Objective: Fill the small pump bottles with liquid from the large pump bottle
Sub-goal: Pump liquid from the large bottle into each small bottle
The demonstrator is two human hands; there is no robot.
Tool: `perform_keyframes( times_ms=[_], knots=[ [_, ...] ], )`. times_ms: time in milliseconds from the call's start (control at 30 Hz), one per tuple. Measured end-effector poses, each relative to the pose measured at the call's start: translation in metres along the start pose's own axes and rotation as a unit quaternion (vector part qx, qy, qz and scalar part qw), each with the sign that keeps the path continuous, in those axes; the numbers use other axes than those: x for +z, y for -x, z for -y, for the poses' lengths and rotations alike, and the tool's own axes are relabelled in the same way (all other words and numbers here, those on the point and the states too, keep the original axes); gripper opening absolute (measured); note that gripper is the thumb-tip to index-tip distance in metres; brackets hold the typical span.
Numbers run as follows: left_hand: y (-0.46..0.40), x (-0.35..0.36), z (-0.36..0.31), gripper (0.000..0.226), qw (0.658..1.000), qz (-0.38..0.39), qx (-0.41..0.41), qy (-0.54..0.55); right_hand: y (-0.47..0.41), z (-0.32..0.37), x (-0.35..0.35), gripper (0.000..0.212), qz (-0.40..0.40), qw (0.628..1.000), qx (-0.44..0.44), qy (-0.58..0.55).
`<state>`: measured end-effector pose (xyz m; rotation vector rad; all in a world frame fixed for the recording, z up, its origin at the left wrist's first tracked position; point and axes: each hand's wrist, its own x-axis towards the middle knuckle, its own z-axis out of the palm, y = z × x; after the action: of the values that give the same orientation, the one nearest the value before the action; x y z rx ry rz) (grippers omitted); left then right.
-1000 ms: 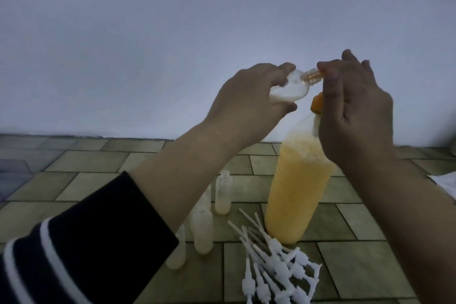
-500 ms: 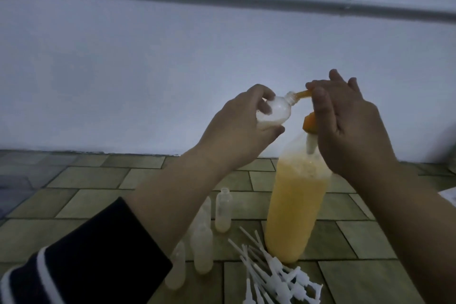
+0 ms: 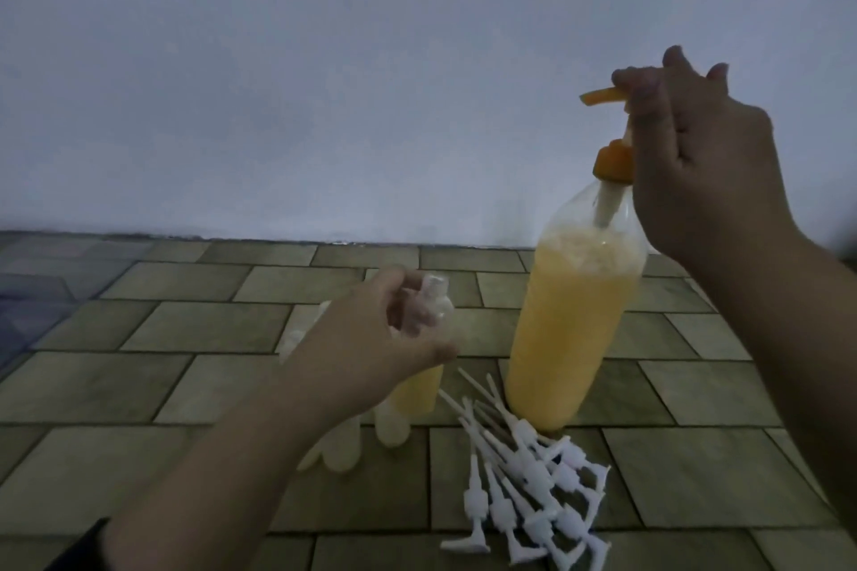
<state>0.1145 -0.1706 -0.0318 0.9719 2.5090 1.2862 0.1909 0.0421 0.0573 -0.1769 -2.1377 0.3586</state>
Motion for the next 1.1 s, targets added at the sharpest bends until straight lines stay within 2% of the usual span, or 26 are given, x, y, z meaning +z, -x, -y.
perform_keyframes(
  times_ms=[67,200,467,900,1100],
  knots=[
    [0.005,0.005,0.005,0.035,0.999,0.015,0.007,-0.052,0.001,0.000,0.001,0.045,-0.002,1.000,-0.006,-0.002],
    [0.013,0.018,0.012,0.033,0.989,0.039,0.016,-0.141,0.000,-0.004,0.001,0.046,-0.003,1.000,-0.011,-0.007],
    [0.016,0.045,0.031,0.054,0.945,0.062,0.037,-0.320,0.001,-0.004,0.000,0.044,-0.004,1.000,-0.005,-0.021],
    [0.019,0.060,0.045,0.049,0.927,0.025,0.053,-0.369,-0.001,-0.004,-0.001,0.043,0.002,1.000,0.003,-0.019],
    [0.021,0.063,0.044,0.049,0.935,-0.003,0.043,-0.352,-0.002,-0.005,0.001,0.044,-0.001,1.000,0.003,-0.024]
  ],
)
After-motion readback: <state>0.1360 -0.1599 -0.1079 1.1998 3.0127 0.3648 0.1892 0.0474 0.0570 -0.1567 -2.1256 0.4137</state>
